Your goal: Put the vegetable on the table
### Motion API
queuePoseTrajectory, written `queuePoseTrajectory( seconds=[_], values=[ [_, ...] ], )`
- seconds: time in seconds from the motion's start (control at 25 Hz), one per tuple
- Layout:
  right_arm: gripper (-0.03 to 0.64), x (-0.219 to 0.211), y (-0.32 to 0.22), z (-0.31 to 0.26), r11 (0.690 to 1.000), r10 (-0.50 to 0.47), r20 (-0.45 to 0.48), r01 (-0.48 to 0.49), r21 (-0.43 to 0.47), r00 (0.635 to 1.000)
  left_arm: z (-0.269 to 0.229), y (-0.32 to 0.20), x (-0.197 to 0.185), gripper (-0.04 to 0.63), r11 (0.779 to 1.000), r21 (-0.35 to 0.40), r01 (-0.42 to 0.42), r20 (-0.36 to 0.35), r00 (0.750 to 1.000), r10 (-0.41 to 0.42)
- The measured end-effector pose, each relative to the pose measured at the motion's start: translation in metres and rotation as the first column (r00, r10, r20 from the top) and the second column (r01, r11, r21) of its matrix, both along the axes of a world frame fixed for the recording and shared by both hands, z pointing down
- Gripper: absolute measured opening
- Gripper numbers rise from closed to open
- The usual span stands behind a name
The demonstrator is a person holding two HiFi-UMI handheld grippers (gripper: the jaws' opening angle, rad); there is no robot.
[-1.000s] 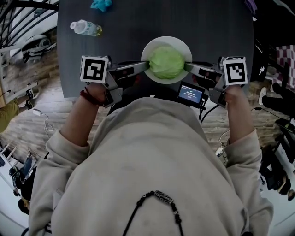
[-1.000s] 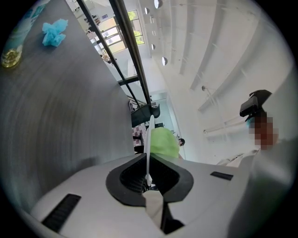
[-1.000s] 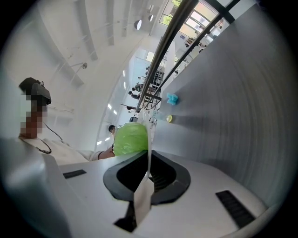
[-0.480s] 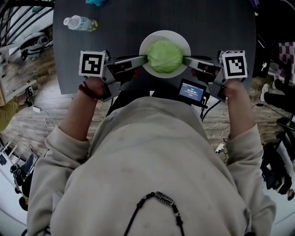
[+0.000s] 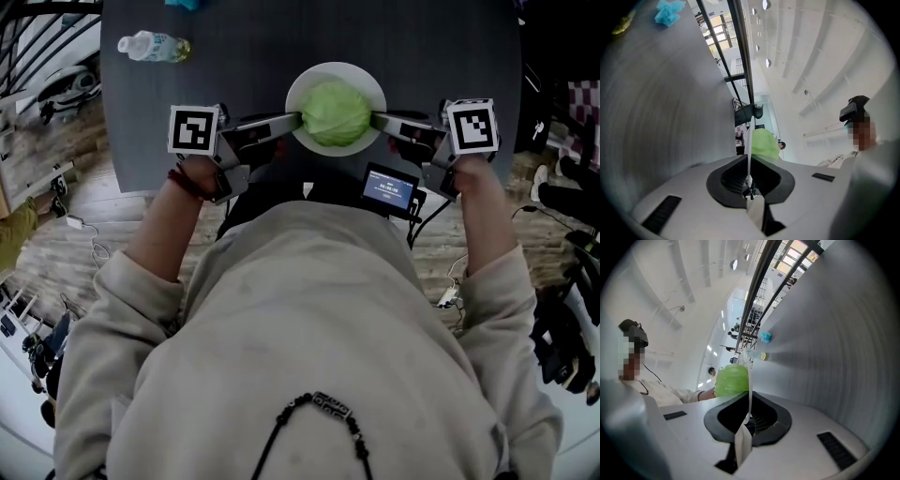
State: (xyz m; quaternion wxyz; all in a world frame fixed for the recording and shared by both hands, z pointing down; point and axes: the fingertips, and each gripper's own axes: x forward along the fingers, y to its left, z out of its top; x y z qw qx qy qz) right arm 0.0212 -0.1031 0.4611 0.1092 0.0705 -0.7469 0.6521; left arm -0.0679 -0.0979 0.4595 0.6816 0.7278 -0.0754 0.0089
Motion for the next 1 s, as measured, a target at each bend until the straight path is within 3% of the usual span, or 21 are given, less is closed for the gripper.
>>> queuePoseTrajectory(
  seconds=[1.0],
  values=[
    [0.028,0.010,0.005,0.049,0.999,0.034,-0.016,-0.034,-0.041,0.999,0.053,0.003,0.008,0.020,0.998,-0.052,0.030,0.012,0.999,-0.029]
  ],
)
